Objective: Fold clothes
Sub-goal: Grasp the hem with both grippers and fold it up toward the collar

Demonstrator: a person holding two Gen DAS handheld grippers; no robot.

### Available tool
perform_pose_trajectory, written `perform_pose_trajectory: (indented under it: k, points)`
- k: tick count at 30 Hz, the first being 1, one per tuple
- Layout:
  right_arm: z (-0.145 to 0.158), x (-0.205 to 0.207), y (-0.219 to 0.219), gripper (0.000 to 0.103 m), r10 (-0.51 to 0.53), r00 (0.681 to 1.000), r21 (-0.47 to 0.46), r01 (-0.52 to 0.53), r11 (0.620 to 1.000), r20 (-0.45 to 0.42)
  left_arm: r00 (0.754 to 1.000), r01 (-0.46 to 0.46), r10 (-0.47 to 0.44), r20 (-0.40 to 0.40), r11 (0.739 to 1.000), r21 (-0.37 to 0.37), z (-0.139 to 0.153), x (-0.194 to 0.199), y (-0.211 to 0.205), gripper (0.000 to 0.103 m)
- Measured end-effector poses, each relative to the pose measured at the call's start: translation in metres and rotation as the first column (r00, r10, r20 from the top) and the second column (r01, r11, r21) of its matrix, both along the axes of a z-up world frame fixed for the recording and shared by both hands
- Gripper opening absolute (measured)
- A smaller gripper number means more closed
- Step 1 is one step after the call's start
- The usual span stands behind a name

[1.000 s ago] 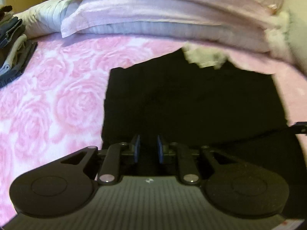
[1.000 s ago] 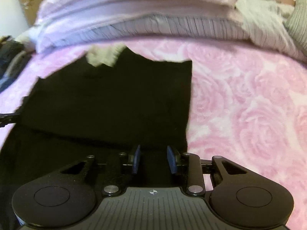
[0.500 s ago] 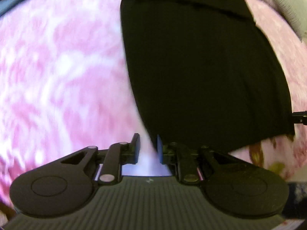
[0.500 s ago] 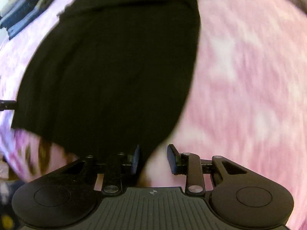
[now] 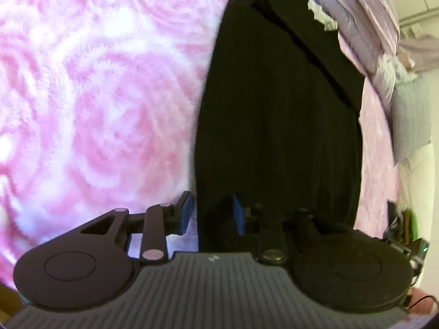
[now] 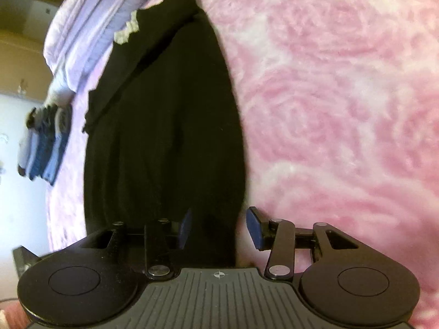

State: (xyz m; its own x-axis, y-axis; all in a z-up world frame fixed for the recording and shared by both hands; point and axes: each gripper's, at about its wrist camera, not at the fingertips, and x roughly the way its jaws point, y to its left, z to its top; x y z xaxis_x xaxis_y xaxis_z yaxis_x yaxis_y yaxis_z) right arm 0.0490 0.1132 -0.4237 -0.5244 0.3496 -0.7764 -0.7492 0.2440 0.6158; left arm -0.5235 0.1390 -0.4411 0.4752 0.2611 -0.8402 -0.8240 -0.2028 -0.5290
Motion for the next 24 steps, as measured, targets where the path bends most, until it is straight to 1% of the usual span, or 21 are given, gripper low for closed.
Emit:
perform_pose_trajectory:
  k: [2,4,6,8,9,11,14,16,17,18,19,22,24]
  points:
    - [-0.008,-0.005,0.005,0.041,-0.018,1.0,0.023,0.019,1.0,-0.021,0.999,-0.019,0.018,0.038,1.0,0.018,-0.004,0.003,0.0,0.027]
    - [-0.014,-0.007,0.015,0.041,-0.039,0.998,0.04,0.041,0.998,-0.049,0.996,-0.042,0.04,0.077,0.999,0.029,-0.005,0.002,0.009,0.027]
    - [-0.018,-0.008,0.02,0.041,-0.04,0.997,0.049,0.043,0.998,-0.066,0.992,-0.063,0.058,0.114,0.997,0.034,-0.012,0.004,0.015,0.027]
    - [-0.017,-0.008,0.02,0.041,-0.036,0.996,0.052,0.041,0.998,-0.08,0.993,-0.036,0.03,0.116,0.998,0.046,-0.012,0.007,0.016,0.027]
    - [-0.014,-0.006,0.011,0.041,-0.03,0.995,0.042,0.034,0.999,-0.092,0.992,-0.021,0.014,0.123,0.998,0.051,-0.011,0.007,0.012,0.027]
    - [-0.013,0.0,0.002,0.041,-0.02,0.992,0.02,0.023,1.0,-0.122,0.99,-0.011,0.007,0.14,0.999,0.031,-0.011,0.003,0.002,0.027]
    - [-0.012,0.006,-0.006,0.041,-0.043,0.988,-0.003,0.043,0.999,-0.151,0.989,-0.005,0.002,0.145,1.0,0.017,-0.01,0.005,-0.008,0.026]
    - [-0.012,0.004,0.0,0.041,-0.048,0.987,-0.008,0.048,0.999,-0.153,0.992,0.015,-0.018,0.122,1.0,0.027,-0.009,0.007,-0.01,0.021]
    - [-0.012,0.003,0.004,0.038,-0.047,0.987,-0.007,0.046,0.999,-0.153,0.994,0.017,-0.02,0.103,1.0,0.026,-0.009,0.007,-0.009,0.006]
    - [-0.013,0.002,0.008,0.009,-0.041,0.989,-0.008,0.041,0.999,-0.145,0.996,0.019,-0.021,0.088,1.0,0.023,-0.01,0.005,-0.01,0.004]
    - [-0.013,0.001,0.011,0.006,-0.025,0.991,-0.02,0.023,1.0,-0.129,0.995,0.026,-0.028,0.092,0.999,0.027,-0.01,0.001,-0.013,0.004]
    - [-0.009,0.005,0.011,0.006,-0.013,0.991,-0.04,0.007,0.999,-0.132,0.996,0.077,-0.08,0.049,0.996,0.052,0.001,-0.003,-0.021,0.003]
    - [0.003,0.007,0.007,0.005,0.024,0.994,-0.027,-0.027,0.999,-0.105,0.995,0.094,-0.096,0.029,0.993,0.067,0.01,-0.003,-0.026,0.002]
